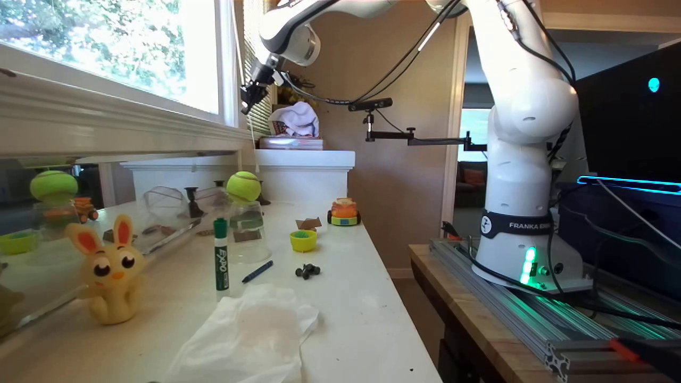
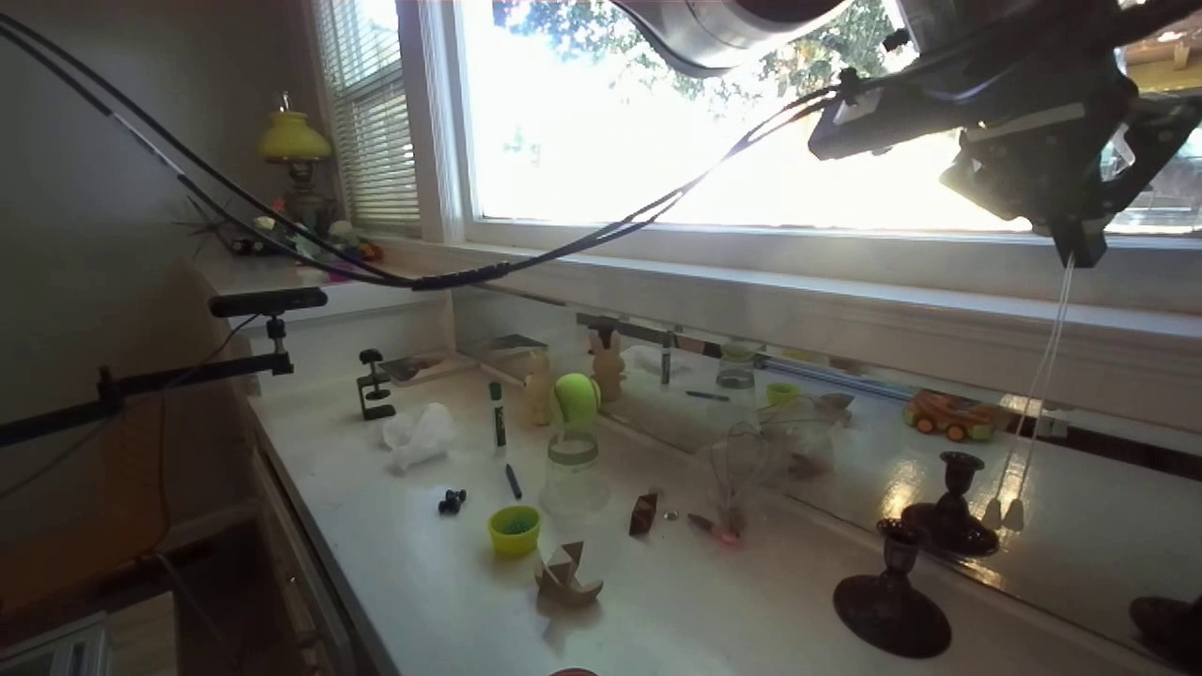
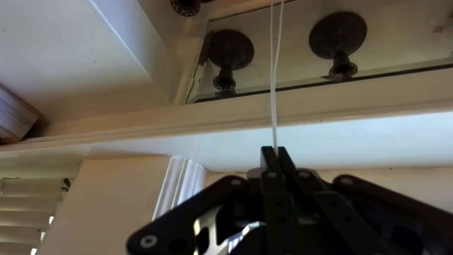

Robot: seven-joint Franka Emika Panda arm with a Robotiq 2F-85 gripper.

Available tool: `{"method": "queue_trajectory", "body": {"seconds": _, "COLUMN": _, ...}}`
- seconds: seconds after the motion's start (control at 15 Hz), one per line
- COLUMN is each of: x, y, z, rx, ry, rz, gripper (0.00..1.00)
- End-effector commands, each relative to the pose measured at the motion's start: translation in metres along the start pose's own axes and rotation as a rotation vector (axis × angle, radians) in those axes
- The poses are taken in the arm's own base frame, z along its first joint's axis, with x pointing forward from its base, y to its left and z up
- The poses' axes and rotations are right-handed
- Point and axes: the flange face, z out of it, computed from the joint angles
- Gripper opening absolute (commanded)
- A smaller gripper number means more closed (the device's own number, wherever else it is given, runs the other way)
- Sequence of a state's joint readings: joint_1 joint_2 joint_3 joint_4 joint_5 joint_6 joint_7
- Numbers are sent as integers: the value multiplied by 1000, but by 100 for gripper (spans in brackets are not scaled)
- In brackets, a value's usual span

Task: Pull the blind strings down

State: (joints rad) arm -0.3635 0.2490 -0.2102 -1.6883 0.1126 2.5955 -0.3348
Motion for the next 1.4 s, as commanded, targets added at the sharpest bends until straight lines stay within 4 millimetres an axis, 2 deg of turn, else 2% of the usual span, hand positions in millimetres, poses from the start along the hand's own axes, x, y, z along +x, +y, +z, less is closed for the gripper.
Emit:
{"method": "queue_trajectory", "body": {"seconds": 0.0, "x": -19, "y": -5, "z": 30, "rx": 19, "ry": -85, "rz": 29, "gripper": 1}}
{"method": "queue_trajectory", "body": {"seconds": 0.8, "x": -40, "y": -8, "z": 55, "rx": 49, "ry": -166, "rz": 46, "gripper": 1}}
{"method": "queue_trajectory", "body": {"seconds": 1.33, "x": -57, "y": -11, "z": 78, "rx": 73, "ry": -254, "rz": 43, "gripper": 1}}
